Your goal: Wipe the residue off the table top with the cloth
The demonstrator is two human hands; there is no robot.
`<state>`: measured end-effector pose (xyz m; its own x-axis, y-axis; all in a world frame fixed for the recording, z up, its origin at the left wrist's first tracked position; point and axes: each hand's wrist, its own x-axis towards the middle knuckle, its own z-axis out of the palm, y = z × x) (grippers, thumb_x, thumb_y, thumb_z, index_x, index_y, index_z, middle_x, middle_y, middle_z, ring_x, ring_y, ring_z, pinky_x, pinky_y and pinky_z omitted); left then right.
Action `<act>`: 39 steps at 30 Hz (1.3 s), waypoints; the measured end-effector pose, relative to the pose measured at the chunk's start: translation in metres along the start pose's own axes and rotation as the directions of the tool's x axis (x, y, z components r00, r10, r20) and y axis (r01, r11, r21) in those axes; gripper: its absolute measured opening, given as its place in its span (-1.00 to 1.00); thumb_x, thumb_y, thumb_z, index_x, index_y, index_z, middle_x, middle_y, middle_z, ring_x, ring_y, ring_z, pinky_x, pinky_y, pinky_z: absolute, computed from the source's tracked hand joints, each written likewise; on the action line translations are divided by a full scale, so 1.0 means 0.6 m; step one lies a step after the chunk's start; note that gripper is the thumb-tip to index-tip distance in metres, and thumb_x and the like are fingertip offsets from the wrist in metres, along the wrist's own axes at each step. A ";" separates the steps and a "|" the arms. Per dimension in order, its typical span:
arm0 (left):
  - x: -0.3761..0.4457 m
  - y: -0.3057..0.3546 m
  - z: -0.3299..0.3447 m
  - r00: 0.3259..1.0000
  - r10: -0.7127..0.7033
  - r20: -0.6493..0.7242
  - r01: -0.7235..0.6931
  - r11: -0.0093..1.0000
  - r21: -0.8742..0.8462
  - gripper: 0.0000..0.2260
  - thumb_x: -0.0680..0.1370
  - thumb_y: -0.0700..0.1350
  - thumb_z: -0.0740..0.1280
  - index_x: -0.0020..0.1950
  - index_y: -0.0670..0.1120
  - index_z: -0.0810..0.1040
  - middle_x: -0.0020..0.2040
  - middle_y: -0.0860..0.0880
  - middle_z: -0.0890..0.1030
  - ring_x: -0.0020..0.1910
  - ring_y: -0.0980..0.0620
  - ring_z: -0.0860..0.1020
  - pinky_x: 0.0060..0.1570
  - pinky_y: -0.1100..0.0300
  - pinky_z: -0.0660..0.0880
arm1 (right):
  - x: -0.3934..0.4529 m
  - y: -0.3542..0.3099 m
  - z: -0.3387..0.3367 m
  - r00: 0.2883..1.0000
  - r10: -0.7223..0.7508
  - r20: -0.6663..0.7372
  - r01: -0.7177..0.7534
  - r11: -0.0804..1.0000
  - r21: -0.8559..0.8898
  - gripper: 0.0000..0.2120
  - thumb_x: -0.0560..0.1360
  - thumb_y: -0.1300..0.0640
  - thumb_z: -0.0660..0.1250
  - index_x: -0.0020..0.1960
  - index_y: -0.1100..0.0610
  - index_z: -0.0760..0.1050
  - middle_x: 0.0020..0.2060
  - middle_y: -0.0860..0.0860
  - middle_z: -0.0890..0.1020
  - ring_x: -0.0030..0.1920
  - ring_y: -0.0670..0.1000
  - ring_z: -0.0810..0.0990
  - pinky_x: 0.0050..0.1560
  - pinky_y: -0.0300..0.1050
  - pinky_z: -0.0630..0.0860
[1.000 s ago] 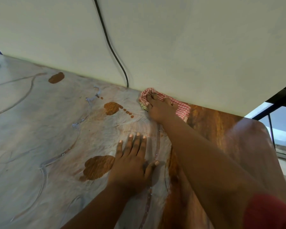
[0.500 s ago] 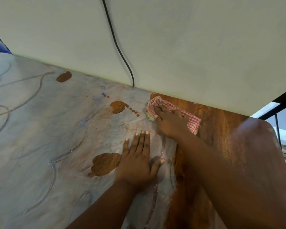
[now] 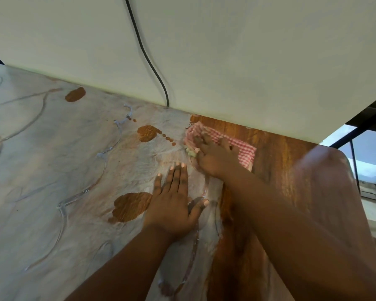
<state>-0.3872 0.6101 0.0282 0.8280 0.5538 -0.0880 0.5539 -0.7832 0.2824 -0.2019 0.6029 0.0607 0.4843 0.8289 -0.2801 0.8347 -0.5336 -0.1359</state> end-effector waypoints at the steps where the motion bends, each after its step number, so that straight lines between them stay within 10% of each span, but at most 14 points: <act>1: 0.000 0.001 0.000 1.000 0.008 -0.002 -0.008 1.000 0.001 -0.22 0.51 0.42 -0.24 0.49 -0.09 -0.41 0.55 -0.07 -0.30 0.51 0.01 -0.33 0.47 -0.08 -0.27 | -0.024 -0.005 0.008 0.996 -0.094 -0.009 0.093 0.994 -0.053 -0.50 0.61 -0.12 -0.09 0.52 -0.21 -0.12 0.54 -0.13 -0.06 0.48 0.24 -0.01 0.34 0.31 0.02; 5: 0.001 0.002 0.000 1.000 0.018 -0.015 -0.018 1.000 -0.007 -0.20 0.52 0.43 -0.20 0.49 -0.09 -0.40 0.55 -0.09 -0.29 0.52 0.00 -0.30 0.47 -0.08 -0.27 | -0.104 0.055 0.021 0.960 -0.268 0.081 0.276 0.956 -0.103 -0.54 0.62 -0.18 -0.16 0.48 -0.32 -0.23 0.50 -0.25 -0.17 0.51 0.15 -0.07 0.36 0.26 0.00; 13: 0.001 0.002 -0.001 1.000 0.006 -0.009 -0.006 1.000 -0.006 -0.14 0.48 0.45 -0.24 0.52 -0.13 -0.37 0.55 -0.09 -0.30 0.52 -0.01 -0.30 0.47 -0.08 -0.28 | -0.036 0.069 -0.001 0.997 0.018 0.080 -0.015 0.999 -0.036 -0.51 0.62 -0.15 -0.12 0.50 -0.27 -0.19 0.54 -0.15 -0.13 0.51 0.21 -0.10 0.38 0.34 -0.11; 20: -0.003 0.001 0.001 1.000 0.013 -0.027 -0.013 1.000 -0.013 -0.10 0.44 0.48 -0.25 0.50 -0.16 -0.36 0.54 -0.16 -0.29 0.51 -0.07 -0.33 0.48 -0.06 -0.26 | -0.153 0.081 0.033 0.942 -0.320 0.099 0.331 0.935 -0.130 -0.53 0.62 -0.15 -0.11 0.46 -0.35 -0.24 0.46 -0.27 -0.22 0.51 0.13 -0.14 0.38 0.22 -0.07; 28: -0.005 0.001 -0.001 1.000 -0.002 -0.030 0.001 0.999 -0.034 -0.09 0.46 0.47 -0.19 0.52 -0.17 -0.34 0.53 -0.13 -0.33 0.50 -0.05 -0.34 0.48 -0.05 -0.27 | -0.104 0.070 0.017 0.997 -0.011 0.078 0.014 0.999 -0.033 -0.51 0.62 -0.15 -0.11 0.49 -0.29 -0.21 0.53 -0.15 -0.15 0.51 0.19 -0.14 0.39 0.30 -0.13; 34: -0.004 -0.002 0.003 0.998 0.046 -0.045 -0.047 0.999 -0.020 -0.10 0.43 0.49 -0.25 0.54 -0.12 -0.29 0.54 -0.14 -0.27 0.52 -0.09 -0.27 0.49 -0.11 -0.21 | -0.181 0.054 0.039 0.943 -0.310 0.125 0.323 0.940 -0.110 -0.48 0.52 -0.24 -0.21 0.46 -0.35 -0.22 0.46 -0.27 -0.23 0.51 0.13 -0.16 0.38 0.19 -0.05; 39: -0.007 0.000 0.000 0.998 0.039 -0.053 -0.041 0.999 -0.036 -0.10 0.42 0.51 -0.27 0.49 -0.12 -0.38 0.53 -0.10 -0.30 0.52 -0.05 -0.29 0.48 -0.08 -0.25 | -0.150 0.118 0.016 0.977 -0.158 0.140 0.175 0.978 -0.112 -0.54 0.62 -0.15 -0.15 0.43 -0.38 -0.29 0.45 -0.29 -0.23 0.52 0.13 -0.11 0.39 0.26 -0.03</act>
<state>-0.3907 0.6082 0.0286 0.8432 0.5369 -0.0261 0.5159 -0.7947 0.3198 -0.1891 0.4891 0.0669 0.3044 0.8711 -0.3855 0.9305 -0.3584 -0.0751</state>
